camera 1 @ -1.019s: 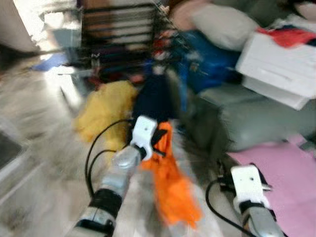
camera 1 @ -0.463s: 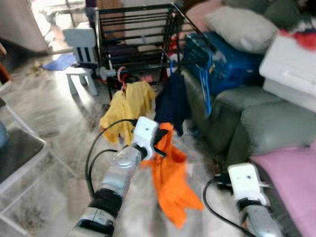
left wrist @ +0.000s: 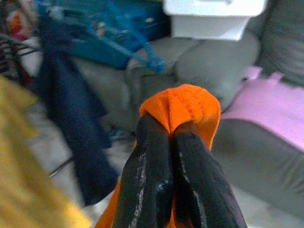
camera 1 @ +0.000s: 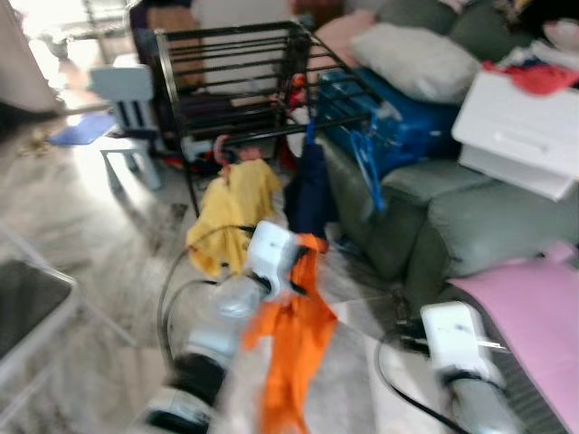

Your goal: Hang hanger

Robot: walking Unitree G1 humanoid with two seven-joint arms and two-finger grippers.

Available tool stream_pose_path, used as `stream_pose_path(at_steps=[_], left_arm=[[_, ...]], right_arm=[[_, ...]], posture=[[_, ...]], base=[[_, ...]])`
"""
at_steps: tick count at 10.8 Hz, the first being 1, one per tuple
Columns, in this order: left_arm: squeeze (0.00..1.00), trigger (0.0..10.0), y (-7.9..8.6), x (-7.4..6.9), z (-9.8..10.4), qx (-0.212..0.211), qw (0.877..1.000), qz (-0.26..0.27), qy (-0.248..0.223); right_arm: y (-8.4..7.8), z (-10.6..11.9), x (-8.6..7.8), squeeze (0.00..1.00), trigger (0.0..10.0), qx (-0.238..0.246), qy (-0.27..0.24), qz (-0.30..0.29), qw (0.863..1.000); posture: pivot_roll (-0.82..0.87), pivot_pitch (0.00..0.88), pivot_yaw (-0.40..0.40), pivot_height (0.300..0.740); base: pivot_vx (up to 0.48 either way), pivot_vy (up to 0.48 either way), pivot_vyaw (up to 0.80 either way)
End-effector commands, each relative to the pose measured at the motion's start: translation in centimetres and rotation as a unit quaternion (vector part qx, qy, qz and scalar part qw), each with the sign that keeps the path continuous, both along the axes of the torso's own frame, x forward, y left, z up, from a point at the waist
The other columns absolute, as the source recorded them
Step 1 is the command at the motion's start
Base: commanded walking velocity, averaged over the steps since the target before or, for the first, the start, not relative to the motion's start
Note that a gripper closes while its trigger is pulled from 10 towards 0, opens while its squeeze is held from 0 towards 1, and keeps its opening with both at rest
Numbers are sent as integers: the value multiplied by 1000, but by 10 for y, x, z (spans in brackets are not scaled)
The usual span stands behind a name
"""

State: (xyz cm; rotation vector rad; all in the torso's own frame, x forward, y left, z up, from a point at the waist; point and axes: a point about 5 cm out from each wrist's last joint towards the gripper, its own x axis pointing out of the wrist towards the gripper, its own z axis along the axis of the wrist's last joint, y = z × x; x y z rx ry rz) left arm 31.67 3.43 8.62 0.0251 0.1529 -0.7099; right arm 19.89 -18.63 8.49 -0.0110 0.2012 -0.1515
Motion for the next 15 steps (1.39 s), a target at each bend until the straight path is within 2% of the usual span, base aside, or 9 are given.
stream_pose_path(at_steps=[1,7,12,15], left_arm=[[0,10000,11,8,10,10,1000,13,-22],[0,10000,10,7,10,7,1000,13,-17],[0,10000,9,6,10,7,1000,16,-15],[0,10000,9,4,8,9,1000,19,-11]], right_arm=[[8,6,5,0,10000,10,-17,8,1000],[13,7,6,0,10000,7,-18,22,1000],[6,5,6,0,10000,-2,-9,10,1000],[3,4,6,0,10000,-6,-3,9,1000]], posture=[[-98,0,17,740],[-96,0,14,740],[-99,0,11,740],[-99,0,11,740]], base=[[480,0,0],[479,0,0],[480,0,0],[0,0,0]])
